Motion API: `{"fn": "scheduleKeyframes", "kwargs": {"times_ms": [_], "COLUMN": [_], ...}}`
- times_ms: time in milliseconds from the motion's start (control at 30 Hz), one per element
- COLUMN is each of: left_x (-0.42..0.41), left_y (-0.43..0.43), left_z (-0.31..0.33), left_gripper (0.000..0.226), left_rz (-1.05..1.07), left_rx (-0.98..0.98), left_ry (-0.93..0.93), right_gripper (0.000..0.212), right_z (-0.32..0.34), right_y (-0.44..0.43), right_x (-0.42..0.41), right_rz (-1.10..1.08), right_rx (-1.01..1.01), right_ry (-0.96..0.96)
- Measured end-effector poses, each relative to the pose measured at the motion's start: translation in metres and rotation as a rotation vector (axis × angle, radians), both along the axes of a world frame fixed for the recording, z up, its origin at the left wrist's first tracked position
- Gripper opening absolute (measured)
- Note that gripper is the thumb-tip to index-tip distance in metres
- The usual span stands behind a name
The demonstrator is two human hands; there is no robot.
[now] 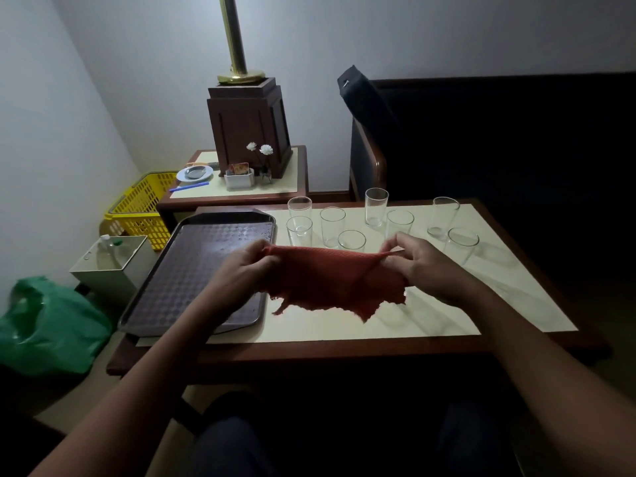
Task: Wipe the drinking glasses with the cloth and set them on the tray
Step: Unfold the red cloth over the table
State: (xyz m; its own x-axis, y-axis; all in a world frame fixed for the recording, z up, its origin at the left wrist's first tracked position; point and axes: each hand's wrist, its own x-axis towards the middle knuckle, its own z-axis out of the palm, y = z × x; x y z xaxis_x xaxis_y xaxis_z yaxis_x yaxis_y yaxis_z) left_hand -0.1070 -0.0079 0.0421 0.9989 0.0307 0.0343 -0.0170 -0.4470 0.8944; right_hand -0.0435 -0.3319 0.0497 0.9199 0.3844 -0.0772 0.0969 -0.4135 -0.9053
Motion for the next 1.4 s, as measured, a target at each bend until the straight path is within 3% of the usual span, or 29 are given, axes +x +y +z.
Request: {"fn": "scheduleKeyframes", "kwargs": {"times_ms": [67,200,400,467,533,633,700,767,867,1000,1067,1233,1300,1400], "left_x": [0.004,0.007,0.001,-0.004,-0.008,-0.003,0.0,0.001,-0.003,0.0,0.002,0.002,0.003,0.007], "left_y": [-0.005,-0.033,-0.086,-0.09,-0.09,-0.082,-0.075,-0.072,-0.075,-0.083,-0.086,-0.092,-0.092,-0.093], "left_z": [0.0,-0.01,-0.007,-0.003,-0.001,-0.007,-0.01,-0.014,-0.022,-0.029,-0.03,-0.041,-0.043,-0.037], "left_gripper": [0.017,0.025,0.037,0.042,0.039,0.016,0.034,0.043,0.032,0.026,0.024,0.026,0.03,0.029], "left_rz": [0.098,0.232,0.022,0.021,0.009,0.102,0.123,0.022,-0.055,-0.015,-0.004,-0.08,-0.089,-0.034], "left_rx": [-0.147,-0.209,-0.348,-0.32,-0.236,-0.128,-0.144,-0.308,-0.5,-0.594,-0.615,-0.613,-0.703,-0.901], "left_ry": [0.053,0.1,0.087,0.066,0.017,-0.118,-0.053,0.129,0.195,0.183,0.199,0.331,0.355,0.382], "right_gripper": [0.013,0.014,0.024,0.032,0.026,0.031,0.032,0.031,0.03,0.029,0.026,0.021,0.034,0.049], "right_z": [-0.011,-0.029,-0.029,-0.032,-0.034,-0.034,-0.029,-0.026,-0.03,-0.043,-0.048,-0.053,-0.055,-0.051], "right_y": [0.004,0.025,0.064,0.067,0.063,0.051,0.043,0.036,0.026,0.014,0.014,0.01,0.007,0.0], "right_x": [0.006,0.01,-0.027,-0.032,-0.03,-0.024,-0.023,-0.024,-0.023,-0.028,-0.033,-0.03,-0.031,-0.04], "right_rz": [-0.108,-0.329,-0.055,-0.1,-0.198,-0.188,-0.093,0.001,-0.008,-0.005,-0.034,-0.251,-0.206,-0.042], "right_rx": [0.101,0.241,0.247,0.195,0.225,0.355,0.489,0.572,0.52,0.405,0.391,0.572,0.557,0.381], "right_ry": [0.047,0.056,-0.025,-0.125,-0.156,-0.025,0.137,0.277,0.322,0.424,0.394,0.289,0.175,-0.038]}}
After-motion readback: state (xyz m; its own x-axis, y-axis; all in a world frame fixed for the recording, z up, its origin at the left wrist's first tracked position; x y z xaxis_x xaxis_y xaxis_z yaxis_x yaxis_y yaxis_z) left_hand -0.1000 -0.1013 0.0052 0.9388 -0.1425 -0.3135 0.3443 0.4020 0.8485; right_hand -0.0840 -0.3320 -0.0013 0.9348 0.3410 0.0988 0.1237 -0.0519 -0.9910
